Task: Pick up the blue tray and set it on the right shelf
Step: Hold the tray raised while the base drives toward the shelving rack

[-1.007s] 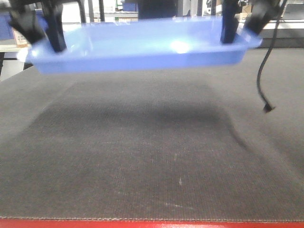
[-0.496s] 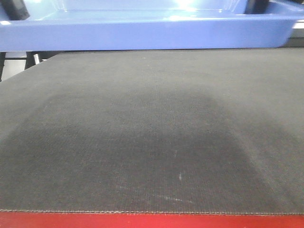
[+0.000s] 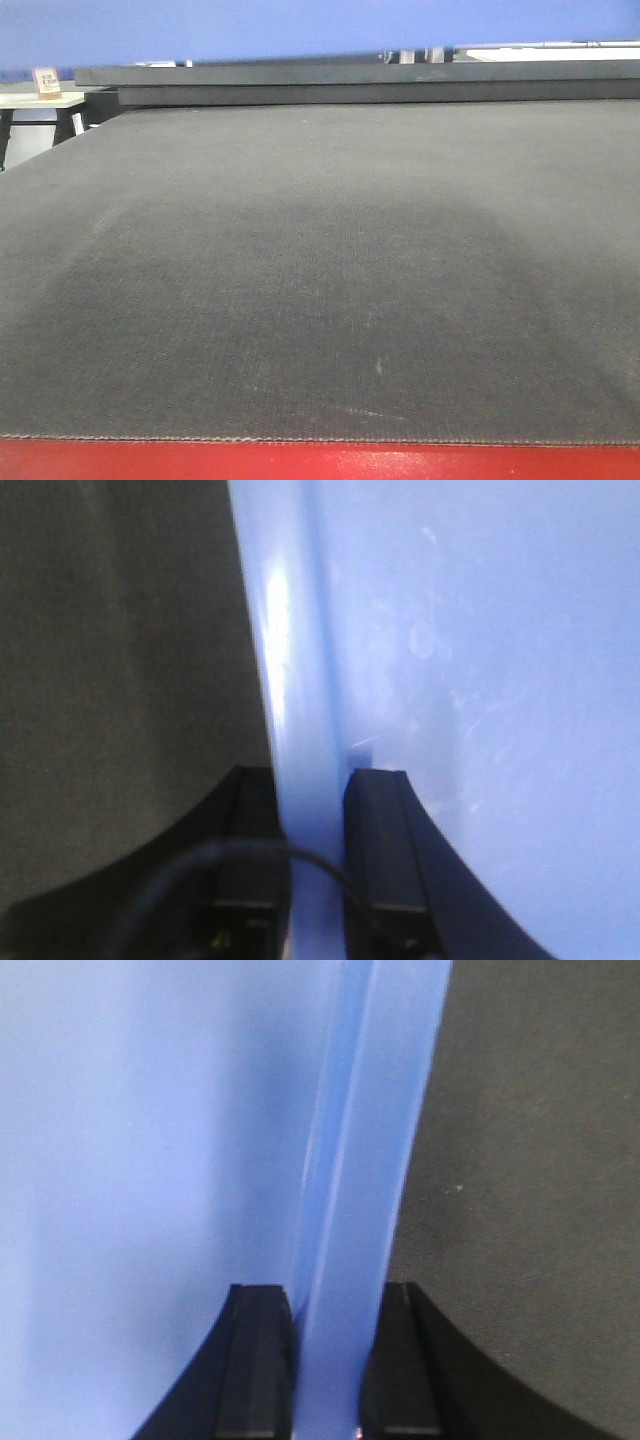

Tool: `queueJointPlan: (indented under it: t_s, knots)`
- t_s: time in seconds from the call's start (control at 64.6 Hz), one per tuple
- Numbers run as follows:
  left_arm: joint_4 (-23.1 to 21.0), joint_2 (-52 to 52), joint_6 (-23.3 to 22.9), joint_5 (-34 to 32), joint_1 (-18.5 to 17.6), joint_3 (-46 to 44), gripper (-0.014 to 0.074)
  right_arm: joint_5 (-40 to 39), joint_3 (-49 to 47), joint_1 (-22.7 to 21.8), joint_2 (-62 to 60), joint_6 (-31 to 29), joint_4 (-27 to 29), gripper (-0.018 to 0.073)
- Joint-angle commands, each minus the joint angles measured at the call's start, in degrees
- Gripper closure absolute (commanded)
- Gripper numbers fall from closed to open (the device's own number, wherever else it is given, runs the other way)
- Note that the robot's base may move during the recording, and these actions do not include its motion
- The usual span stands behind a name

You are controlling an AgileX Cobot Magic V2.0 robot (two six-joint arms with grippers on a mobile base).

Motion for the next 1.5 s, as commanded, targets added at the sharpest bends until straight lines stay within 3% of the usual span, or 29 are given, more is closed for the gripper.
queueJointPlan:
  t_s: [0.0,0.17,0.496,1.487]
  knots:
    - [0.0,-2.0,1.9,1.6,-1.1,-2.8,0.064,-4.1,-1.5,-0.2,-2.6,-1.4,-1.4,0.0503]
    - [0.0,-2.0,1.9,2.1,-1.1,-2.8,0.0645,-4.0,-1.5,-0.2,-2.7,-1.4,-1.4,0.0503]
    - [-4.4,-1.9,1.9,3.0,-1.1,-2.8,0.0645,-3.4,-1.5,-0.3,-2.6,-1.4,-1.4,0.0503]
    - [-4.4,-1.9,1.9,3.0,-1.1,-2.8,0.0645,-3.4,-1.5,-0.3,-2.6,-1.4,-1.4,0.0503]
